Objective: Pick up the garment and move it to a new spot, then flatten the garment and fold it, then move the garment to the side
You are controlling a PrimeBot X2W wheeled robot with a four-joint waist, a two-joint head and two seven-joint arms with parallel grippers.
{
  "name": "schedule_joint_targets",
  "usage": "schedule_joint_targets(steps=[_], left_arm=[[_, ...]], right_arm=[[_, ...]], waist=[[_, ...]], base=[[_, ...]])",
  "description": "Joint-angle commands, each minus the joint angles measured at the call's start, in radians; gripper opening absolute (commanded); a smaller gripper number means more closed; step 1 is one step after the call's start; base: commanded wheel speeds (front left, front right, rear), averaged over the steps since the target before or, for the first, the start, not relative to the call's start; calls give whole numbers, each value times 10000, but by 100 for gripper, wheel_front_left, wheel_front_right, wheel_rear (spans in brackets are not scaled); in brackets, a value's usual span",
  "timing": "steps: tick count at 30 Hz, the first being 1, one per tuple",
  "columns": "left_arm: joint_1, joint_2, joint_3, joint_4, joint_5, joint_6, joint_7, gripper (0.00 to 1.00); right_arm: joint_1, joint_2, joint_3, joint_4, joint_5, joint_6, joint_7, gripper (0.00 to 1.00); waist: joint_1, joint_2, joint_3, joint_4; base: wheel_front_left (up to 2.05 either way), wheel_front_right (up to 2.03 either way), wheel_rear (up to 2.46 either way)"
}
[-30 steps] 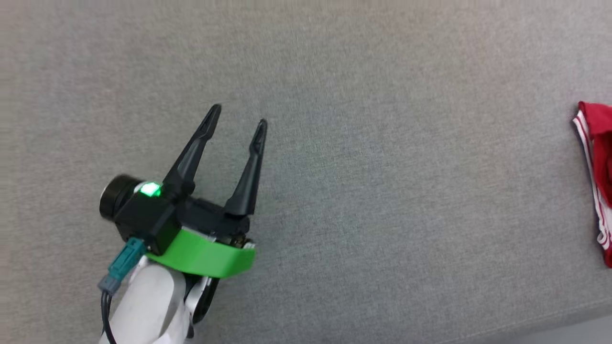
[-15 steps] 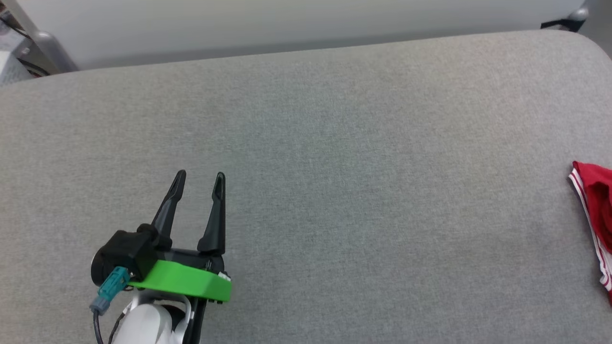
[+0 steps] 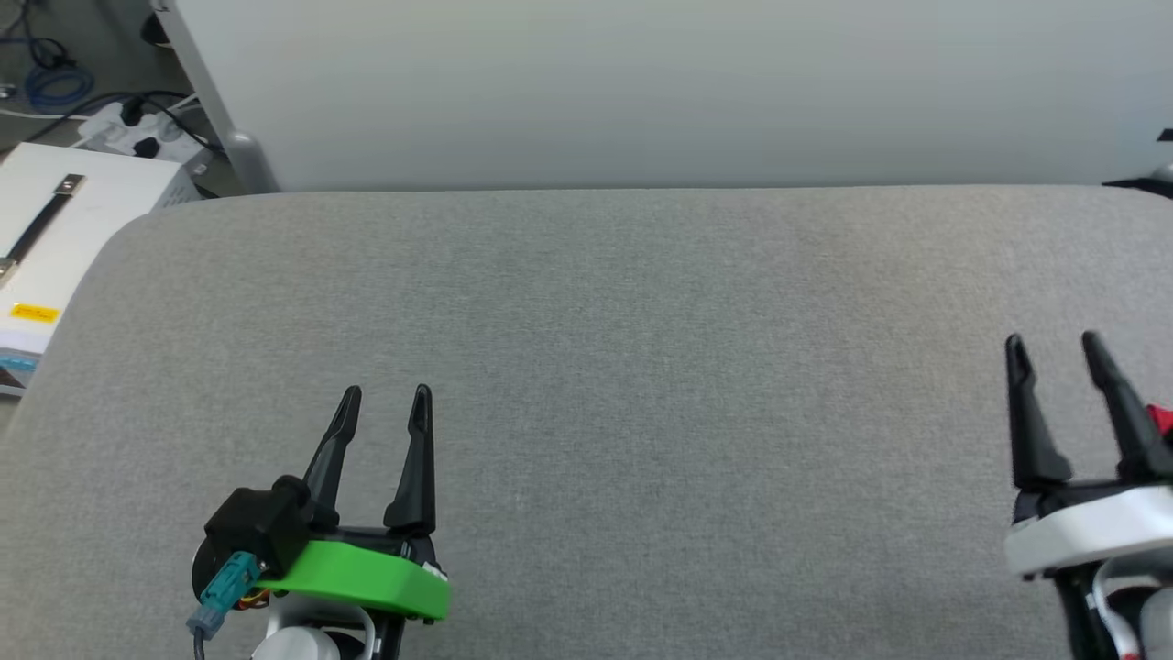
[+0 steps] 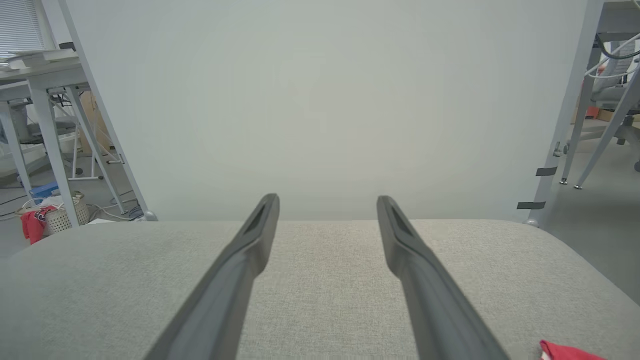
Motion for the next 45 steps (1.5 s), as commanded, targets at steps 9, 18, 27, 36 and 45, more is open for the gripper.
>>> schedule_joint_targets(steps=[9,18,27,36,45], left_arm=[[190,-294,461,309,419,-236,-56,100],[286,-444,649,398,609,-371,-56,100],[340,-496,768,292,697,-424,-57,100],[381,-514,871,247,689,-439,-57,100],[194,-445,909,212,775,-319,163,0]], right_arm=[[509,751,657,537,-799,-9,-711,100],[464,898,664,1005,-909,-9,-992,100],[470,891,658,1037,-949,-9,-1032,100],[436,873,733,969,-938,-9,-1001,100],[424,910,703,986,-1013,-1,-810,0]], waist=[[1,0,-43,256],[1,0,-148,271],[1,0,-215,276],[1,0,-160,281],[1,0,-165,257]], base=[[0,0,0],[0,0,0],[0,0,0],[0,0,0],[0,0,0]])
